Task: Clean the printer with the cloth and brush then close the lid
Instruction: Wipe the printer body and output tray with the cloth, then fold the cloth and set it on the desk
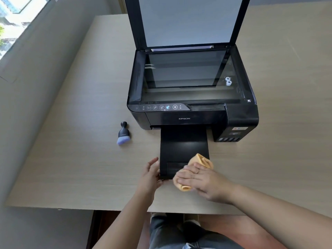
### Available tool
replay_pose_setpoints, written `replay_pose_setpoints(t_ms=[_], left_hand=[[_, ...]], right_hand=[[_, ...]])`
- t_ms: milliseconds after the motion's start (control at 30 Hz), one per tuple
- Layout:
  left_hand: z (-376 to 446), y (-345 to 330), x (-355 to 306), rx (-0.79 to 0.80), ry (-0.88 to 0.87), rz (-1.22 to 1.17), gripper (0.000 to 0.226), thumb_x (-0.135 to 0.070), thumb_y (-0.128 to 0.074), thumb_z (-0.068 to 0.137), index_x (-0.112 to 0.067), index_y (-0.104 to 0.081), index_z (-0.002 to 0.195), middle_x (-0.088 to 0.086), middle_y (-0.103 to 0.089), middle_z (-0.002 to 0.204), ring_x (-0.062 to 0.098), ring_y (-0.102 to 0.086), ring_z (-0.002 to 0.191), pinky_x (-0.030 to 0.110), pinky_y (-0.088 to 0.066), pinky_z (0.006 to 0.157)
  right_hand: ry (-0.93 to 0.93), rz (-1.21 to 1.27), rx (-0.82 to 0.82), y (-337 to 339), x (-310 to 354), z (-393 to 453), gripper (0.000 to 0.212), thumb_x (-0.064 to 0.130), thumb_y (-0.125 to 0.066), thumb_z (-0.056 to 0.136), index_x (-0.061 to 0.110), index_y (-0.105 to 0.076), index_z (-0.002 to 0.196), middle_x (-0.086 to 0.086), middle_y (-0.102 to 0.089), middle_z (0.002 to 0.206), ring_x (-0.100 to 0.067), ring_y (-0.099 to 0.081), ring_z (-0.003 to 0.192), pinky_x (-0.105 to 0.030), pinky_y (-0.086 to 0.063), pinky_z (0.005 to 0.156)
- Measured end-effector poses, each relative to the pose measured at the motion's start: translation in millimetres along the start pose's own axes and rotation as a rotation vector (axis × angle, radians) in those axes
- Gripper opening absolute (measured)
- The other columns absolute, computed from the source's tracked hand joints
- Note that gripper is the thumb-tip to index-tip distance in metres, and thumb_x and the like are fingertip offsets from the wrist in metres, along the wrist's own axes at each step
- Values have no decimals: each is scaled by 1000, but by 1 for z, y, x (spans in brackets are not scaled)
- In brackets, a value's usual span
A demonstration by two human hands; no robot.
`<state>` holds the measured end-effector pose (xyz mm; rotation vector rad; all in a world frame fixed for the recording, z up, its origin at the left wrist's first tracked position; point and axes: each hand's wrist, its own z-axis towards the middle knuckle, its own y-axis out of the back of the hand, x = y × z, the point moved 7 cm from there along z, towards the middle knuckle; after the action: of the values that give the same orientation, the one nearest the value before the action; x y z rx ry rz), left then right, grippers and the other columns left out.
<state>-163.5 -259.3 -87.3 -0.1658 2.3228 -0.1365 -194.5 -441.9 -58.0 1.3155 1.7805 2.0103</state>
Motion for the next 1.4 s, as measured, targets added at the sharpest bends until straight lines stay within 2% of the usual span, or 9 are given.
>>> replay_pose_setpoints(t_ms=[267,500,700,800,900,967,1100,1267,1400], left_hand=[[1,0,3,-14,-10,48,20,-11,-49,99,-16,-60,116,13,-68,112,23,-67,94,30,-56,67],[-2,0,0,-32,-17,51,22,-11,-49,99,-15,-59,117,15,-66,115,23,-66,95,29,-56,65],[-1,-1,1,-65,-17,57,22,-11,-48,99,-15,-59,118,15,-65,117,25,-65,99,29,-56,65],[-2,-3,-1,-62,-27,42,22,-10,-47,99,-13,-58,119,14,-65,114,24,-65,95,31,-56,67],[-5,-2,-5,-73,-52,78,19,-11,-47,99,-17,-59,114,12,-66,111,22,-65,94,32,-54,72],[-6,-1,-9,-118,-100,164,19,-12,-50,98,-25,-59,109,10,-65,113,21,-64,96,36,-53,81],[-18,-4,-39,-275,-350,513,28,-17,-56,93,-38,-51,111,-7,-53,120,18,-53,111,38,-48,91],[-71,-73,-89,21,-615,544,26,-11,-58,93,-35,-59,104,-4,-61,106,5,-58,89,18,-50,77],[-124,-123,-105,290,-823,765,20,-33,-59,91,-38,-59,111,-16,-54,110,11,-58,102,26,-54,82]], right_hand=[[-384,44,-194,48,-76,-3,46,20,-43,100,25,-37,145,12,-28,154,-14,-20,144,-40,-14,120],[-477,217,-380,22,-37,-24,47,25,-42,101,29,-30,147,20,-15,153,1,3,143,-22,3,118],[-314,258,-348,-19,2,-76,45,42,-31,101,34,-33,146,12,-33,154,-12,-19,145,-31,-4,119],[-319,294,-393,0,15,-95,43,43,-37,100,33,-40,142,12,-50,141,0,-38,135,-19,-17,116],[-572,518,-594,43,20,-121,34,58,-38,93,48,-55,121,23,-71,87,3,-67,81,-13,-51,72],[-727,752,-828,66,14,-137,30,56,-44,93,37,-63,106,9,-67,66,-8,-62,53,-23,-48,48],[-961,1469,-1167,78,-7,-140,22,33,-48,98,26,-69,97,7,-74,80,-21,-66,83,-40,-54,71],[-962,1900,-975,90,7,-101,28,39,-47,97,20,-66,102,-4,-76,79,-25,-69,79,-42,-54,64],[-816,2038,-847,102,29,-65,40,45,-43,97,14,-62,114,-16,-73,101,-33,-70,93,-50,-53,77]])
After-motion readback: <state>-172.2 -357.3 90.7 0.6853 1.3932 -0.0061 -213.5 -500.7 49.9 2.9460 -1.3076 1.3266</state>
